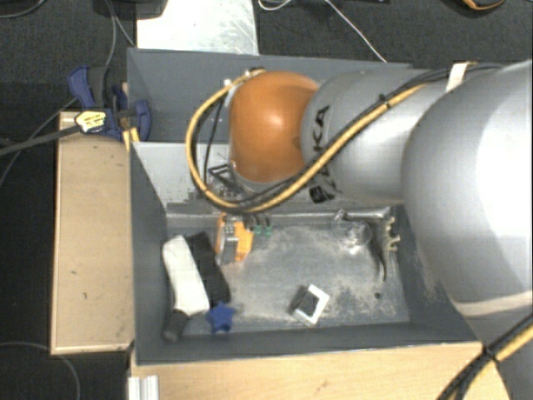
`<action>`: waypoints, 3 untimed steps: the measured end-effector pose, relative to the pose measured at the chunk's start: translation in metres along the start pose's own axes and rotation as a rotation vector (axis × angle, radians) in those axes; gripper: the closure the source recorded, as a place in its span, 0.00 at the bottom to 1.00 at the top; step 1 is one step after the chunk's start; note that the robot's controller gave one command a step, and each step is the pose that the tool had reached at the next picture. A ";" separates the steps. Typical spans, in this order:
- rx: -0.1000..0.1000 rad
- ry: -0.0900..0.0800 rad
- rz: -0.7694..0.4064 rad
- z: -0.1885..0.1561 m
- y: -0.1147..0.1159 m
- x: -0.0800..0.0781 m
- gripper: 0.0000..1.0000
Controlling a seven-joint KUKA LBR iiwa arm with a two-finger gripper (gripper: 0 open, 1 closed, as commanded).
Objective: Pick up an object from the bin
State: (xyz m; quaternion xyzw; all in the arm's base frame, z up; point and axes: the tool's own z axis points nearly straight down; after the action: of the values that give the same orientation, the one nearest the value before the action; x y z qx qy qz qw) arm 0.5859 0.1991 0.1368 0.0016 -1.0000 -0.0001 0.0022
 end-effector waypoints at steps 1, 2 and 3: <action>-0.001 -0.007 0.007 -0.005 -0.001 -0.002 0.00; 0.002 0.003 -0.218 0.069 -0.040 -0.006 0.00; -0.001 -0.008 -0.283 0.066 -0.047 -0.006 0.00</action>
Offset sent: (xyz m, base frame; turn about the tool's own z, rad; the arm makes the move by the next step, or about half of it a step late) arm 0.0058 -0.0375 -0.0668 -0.2203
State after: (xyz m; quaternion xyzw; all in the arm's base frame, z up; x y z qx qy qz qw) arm 0.5914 0.1523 0.0709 0.1425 -0.9898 -0.0007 -0.0017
